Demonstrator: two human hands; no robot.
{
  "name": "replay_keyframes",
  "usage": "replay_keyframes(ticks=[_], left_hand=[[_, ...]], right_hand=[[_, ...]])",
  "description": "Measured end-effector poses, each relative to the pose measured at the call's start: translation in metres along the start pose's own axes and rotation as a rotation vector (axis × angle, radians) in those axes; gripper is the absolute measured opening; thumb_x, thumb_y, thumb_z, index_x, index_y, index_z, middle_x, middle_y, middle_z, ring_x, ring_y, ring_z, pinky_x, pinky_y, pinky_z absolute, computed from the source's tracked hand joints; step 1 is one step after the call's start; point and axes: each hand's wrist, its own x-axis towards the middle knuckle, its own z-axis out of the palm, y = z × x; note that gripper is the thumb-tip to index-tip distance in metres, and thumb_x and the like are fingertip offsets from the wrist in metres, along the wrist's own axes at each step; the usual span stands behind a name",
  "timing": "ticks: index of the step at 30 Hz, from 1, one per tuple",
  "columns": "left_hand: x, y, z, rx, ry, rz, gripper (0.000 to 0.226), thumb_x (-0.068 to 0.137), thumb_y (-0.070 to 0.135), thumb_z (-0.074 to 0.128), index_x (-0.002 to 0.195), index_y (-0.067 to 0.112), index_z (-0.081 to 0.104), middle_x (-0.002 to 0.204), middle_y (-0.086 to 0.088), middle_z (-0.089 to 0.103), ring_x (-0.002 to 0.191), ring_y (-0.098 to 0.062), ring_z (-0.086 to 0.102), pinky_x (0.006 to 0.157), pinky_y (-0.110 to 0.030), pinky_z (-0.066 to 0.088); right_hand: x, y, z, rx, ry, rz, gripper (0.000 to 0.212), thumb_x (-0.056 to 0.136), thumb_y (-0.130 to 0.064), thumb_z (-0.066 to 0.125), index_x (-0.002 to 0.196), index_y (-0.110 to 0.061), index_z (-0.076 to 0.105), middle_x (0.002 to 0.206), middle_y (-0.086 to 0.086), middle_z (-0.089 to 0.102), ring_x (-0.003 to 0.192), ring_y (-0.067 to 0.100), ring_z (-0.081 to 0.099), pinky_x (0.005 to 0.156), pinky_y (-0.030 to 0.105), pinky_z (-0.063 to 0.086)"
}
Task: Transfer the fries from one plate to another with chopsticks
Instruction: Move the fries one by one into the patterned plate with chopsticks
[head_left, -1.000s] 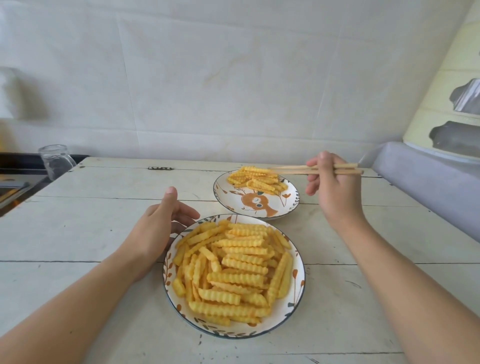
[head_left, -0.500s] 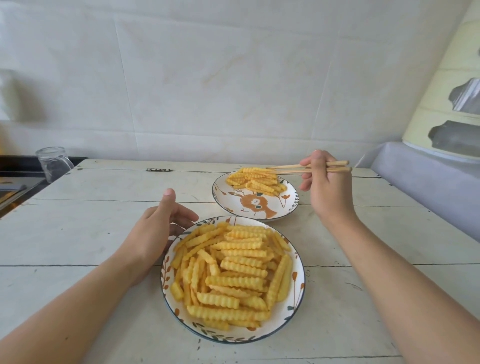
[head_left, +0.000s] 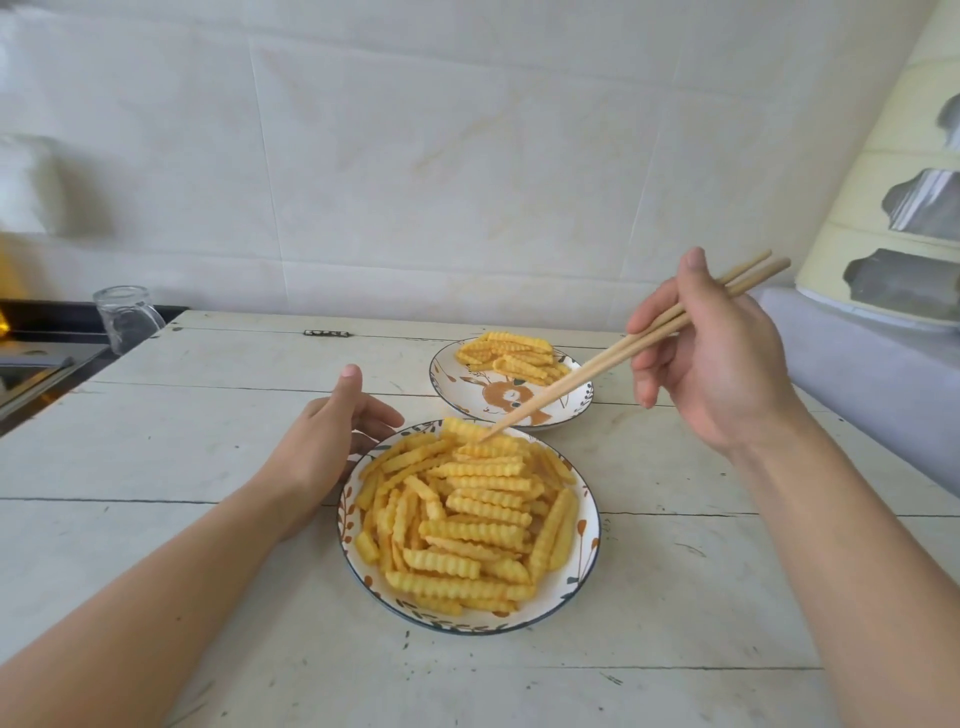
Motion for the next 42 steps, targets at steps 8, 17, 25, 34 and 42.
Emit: replay_keyframes(ticks=[8, 17, 25, 34, 42], left_hand=[[0.002, -0.003, -0.001, 0.018, 0.003, 0.015, 0.077, 0.105, 0.066, 0.022, 0.083, 0.020, 0.080, 0.101, -0.013, 0.076, 0.091, -0.030, 0.068, 0.086, -0.046, 0.049], [0.001, 0.000, 0.001, 0.017, 0.016, 0.012, 0.077, 0.106, 0.065, 0.022, 0.083, 0.021, 0.081, 0.100, -0.011, 0.075, 0.103, -0.038, 0.069, 0.099, -0.055, 0.051], [0.008, -0.008, -0.001, 0.005, 0.000, 0.013, 0.078, 0.105, 0.066, 0.022, 0.085, 0.020, 0.081, 0.099, -0.012, 0.075, 0.085, -0.024, 0.067, 0.086, -0.045, 0.049], [0.007, -0.006, -0.001, -0.022, 0.005, -0.001, 0.078, 0.105, 0.066, 0.022, 0.085, 0.019, 0.081, 0.088, -0.002, 0.074, 0.084, -0.021, 0.067, 0.088, -0.045, 0.051], [0.006, -0.006, 0.000, -0.023, 0.007, -0.005, 0.078, 0.105, 0.065, 0.023, 0.085, 0.018, 0.081, 0.088, -0.003, 0.074, 0.085, -0.021, 0.067, 0.088, -0.045, 0.051]], right_hand=[[0.001, -0.015, -0.002, -0.029, 0.064, -0.039, 0.051, 0.104, -0.032, 0.047, 0.061, -0.011, 0.064, 0.052, 0.006, 0.051, 0.035, 0.016, 0.038, 0.039, 0.019, 0.028], [0.031, 0.067, -0.015, -0.336, 0.342, -0.180, 0.039, 0.106, -0.036, 0.045, 0.076, -0.019, 0.064, 0.058, 0.004, 0.052, 0.042, 0.013, 0.047, 0.044, 0.025, 0.040], [0.025, 0.094, -0.011, -0.479, 0.267, -0.224, 0.039, 0.097, -0.054, 0.044, 0.076, -0.028, 0.064, 0.055, -0.004, 0.056, 0.045, 0.018, 0.053, 0.051, 0.033, 0.045], [0.022, 0.076, -0.008, -0.390, 0.297, -0.277, 0.038, 0.103, -0.037, 0.041, 0.075, -0.020, 0.061, 0.062, 0.003, 0.056, 0.046, 0.018, 0.054, 0.047, 0.028, 0.047], [0.018, 0.079, -0.011, -0.461, 0.234, -0.229, 0.038, 0.103, -0.040, 0.047, 0.076, -0.022, 0.067, 0.054, -0.003, 0.055, 0.040, 0.014, 0.050, 0.043, 0.025, 0.043]])
